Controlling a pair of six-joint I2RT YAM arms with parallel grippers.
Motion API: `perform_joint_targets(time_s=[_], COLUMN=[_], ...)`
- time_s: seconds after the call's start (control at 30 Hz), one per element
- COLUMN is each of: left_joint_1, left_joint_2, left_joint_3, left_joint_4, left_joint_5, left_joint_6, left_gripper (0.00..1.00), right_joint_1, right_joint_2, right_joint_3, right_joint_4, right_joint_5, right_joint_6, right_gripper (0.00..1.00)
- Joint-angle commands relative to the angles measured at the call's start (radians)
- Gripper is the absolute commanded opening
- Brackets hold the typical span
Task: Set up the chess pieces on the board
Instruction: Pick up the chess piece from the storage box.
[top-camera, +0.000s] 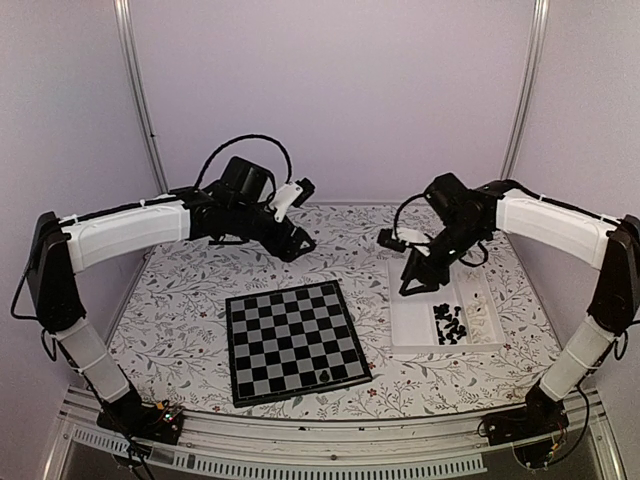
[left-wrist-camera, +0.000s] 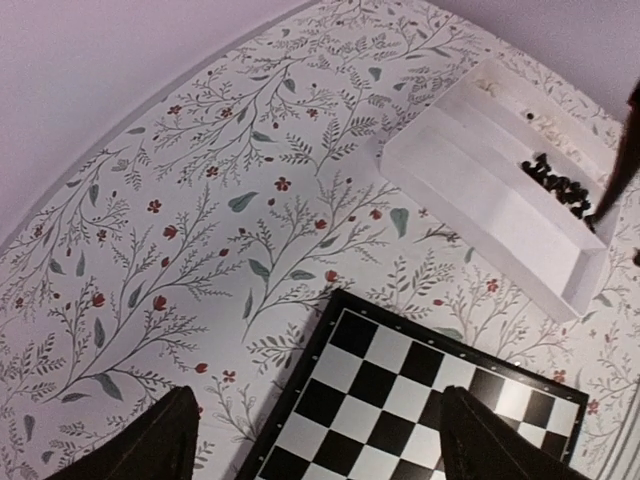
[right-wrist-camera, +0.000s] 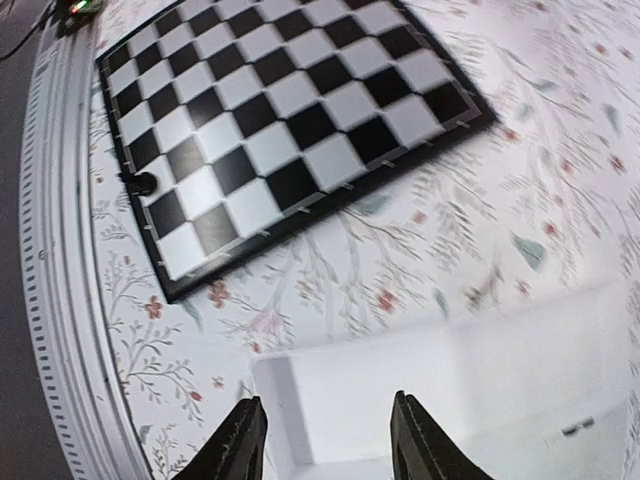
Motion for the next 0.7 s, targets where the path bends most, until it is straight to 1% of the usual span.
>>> perform_joint_targets(time_s=[0.0, 0.07, 0.13, 0.23, 0.33, 0.43, 0.67], left_joint_1=[-0.060, -0.103, -0.140, -0.173, -0.178, -0.178, -0.179], left_joint_2=[-0.039, -0.021, -0.004, 0.025, 0.048, 0.057, 0.044], left_joint_3=[0.025, 0.040, 0.053, 0.076, 0.083, 0.089, 0.082], left_joint_4=[-0.012, -0.026, -0.029, -0.040, -0.045, -0.055, -0.057], left_joint_5=[0.155, 0.173, 0.179, 0.162, 0.128, 0.111, 0.086], left_joint_6=[0.059, 0.063, 0.064, 0.056, 0.040, 0.020, 0.001], left_gripper=[0.76, 0.73, 0.72, 0.71, 0.71, 0.71, 0.72], right_joint_1=[-0.198, -0.274, -0.317, -0.333, -0.334, -0.334, -0.334], right_joint_2=[-0.130, -0.173, -0.206, -0.218, -0.200, -0.154, -0.082], right_joint_3=[-0.110, -0.158, -0.212, -0.285, -0.326, -0.339, -0.331], right_joint_4=[0.072, 0.101, 0.131, 0.161, 0.201, 0.219, 0.245], right_joint_5=[-0.017, 0.018, 0.067, 0.171, 0.245, 0.253, 0.228], right_joint_6=[0.023, 0.028, 0.028, 0.006, 0.018, 0.036, 0.051], right_gripper=[0.46, 0.45, 0.43, 0.40, 0.37, 0.34, 0.32])
